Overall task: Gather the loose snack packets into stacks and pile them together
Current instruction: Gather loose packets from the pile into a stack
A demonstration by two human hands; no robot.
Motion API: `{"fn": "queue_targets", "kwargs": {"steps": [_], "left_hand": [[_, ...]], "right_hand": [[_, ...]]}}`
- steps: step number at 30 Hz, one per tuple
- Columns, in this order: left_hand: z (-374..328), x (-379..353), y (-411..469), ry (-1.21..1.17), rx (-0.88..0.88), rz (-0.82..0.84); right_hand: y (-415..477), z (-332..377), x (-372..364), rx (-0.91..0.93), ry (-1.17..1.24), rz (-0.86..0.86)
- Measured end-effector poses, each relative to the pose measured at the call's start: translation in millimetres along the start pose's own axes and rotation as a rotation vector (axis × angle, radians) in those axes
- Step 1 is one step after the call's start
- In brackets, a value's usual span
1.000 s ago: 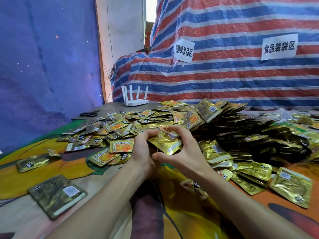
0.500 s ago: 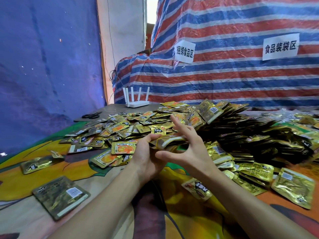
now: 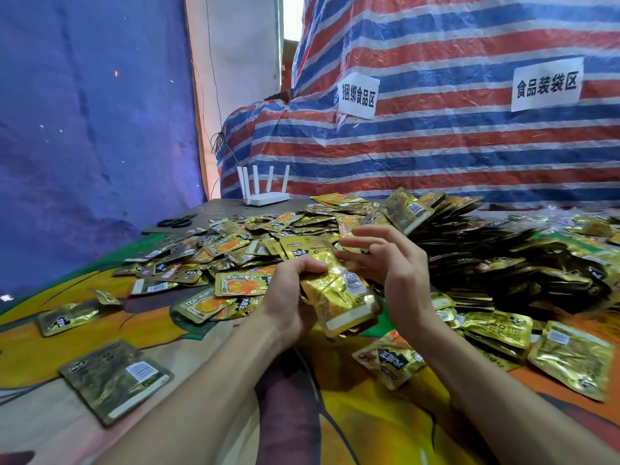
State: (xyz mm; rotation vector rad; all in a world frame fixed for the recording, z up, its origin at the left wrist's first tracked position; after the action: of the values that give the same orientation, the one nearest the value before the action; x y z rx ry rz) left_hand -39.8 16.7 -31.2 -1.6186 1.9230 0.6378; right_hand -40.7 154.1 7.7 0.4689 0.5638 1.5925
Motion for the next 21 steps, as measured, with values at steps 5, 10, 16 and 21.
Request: {"fn": "queue_targets", "kwargs": {"steps": [5,10,16,21], "left_hand": [[4,-3,1,-0.016,-0.005,0.055],[-9,9,4,-0.091,-0.106,-0.037],[-11,13,5,-0.195,-0.148,-0.162],[-6,13,7,-0.131,-0.177,-0.224]], "right_hand": [[-3,0,5,0.012,-0.139,-0.121],[-3,11,15,0.137,-0.407,-0.103],[-19,-3,-28,0.047,-0.692,0.191],[-21,-3,-29,-0.026,-0.781,0.097]]}}
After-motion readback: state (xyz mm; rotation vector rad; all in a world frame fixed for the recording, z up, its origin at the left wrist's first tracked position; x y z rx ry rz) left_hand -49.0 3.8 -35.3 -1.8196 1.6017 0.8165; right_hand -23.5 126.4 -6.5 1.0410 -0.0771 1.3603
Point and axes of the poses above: each hand's wrist, its own y-axis towards the middle knuckle, its own x-axis out of the back of the hand, z = x × y, the point moved 6 cm from there along y, towards the middle knuckle, and after that the axes turned 11 degrees about -y, right-handed, at the moved point
